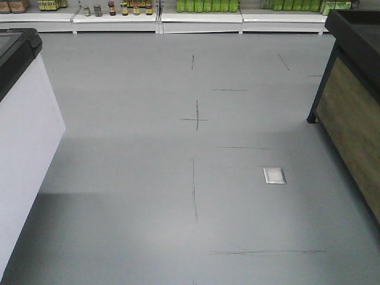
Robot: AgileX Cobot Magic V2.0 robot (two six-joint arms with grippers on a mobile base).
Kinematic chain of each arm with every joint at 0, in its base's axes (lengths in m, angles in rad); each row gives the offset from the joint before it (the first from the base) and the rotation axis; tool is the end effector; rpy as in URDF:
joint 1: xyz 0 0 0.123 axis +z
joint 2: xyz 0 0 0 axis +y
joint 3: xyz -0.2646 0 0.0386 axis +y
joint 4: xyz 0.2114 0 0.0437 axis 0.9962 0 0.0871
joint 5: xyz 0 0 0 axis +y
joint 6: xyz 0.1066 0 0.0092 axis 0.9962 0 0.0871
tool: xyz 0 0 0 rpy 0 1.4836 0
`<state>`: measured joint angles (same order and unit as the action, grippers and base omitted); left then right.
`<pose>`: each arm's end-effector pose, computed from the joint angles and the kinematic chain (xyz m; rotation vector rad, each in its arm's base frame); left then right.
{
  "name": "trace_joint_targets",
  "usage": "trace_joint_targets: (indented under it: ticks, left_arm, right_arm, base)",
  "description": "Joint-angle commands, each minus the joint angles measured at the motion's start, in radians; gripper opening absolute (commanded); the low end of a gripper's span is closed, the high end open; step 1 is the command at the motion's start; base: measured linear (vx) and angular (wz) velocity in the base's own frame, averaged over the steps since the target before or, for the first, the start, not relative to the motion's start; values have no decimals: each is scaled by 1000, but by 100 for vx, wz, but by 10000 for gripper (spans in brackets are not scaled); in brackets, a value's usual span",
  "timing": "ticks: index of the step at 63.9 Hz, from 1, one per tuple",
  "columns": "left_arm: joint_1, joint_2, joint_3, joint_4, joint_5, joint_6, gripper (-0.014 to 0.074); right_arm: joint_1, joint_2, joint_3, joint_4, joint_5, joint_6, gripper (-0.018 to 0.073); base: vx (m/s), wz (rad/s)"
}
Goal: Pick three apples into basket with both arms
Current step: 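Drive the base forward along the aisle toward the produce tables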
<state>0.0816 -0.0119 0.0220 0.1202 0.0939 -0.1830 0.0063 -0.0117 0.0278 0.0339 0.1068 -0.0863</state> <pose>0.0535 0.0056 0.1982 -0.1236 1.5821 0.0232 0.0540 0.0007 0.1949 -0.0501 1.6058 -0.0330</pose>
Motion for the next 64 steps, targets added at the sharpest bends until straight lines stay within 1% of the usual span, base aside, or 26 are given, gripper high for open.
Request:
trace_joint_targets:
  ticks: [1,64]
  left_arm:
    - [0,-15,10,-1,-76,-6,-6]
    - [0,-15,10,-1,-76,-6,-6]
  right_arm:
    - [-6,-13,14,-5,-70,1,-6]
    - [-6,-13,14,-5,-70,1,-6]
  base:
    - [0,0]
    - [0,0]
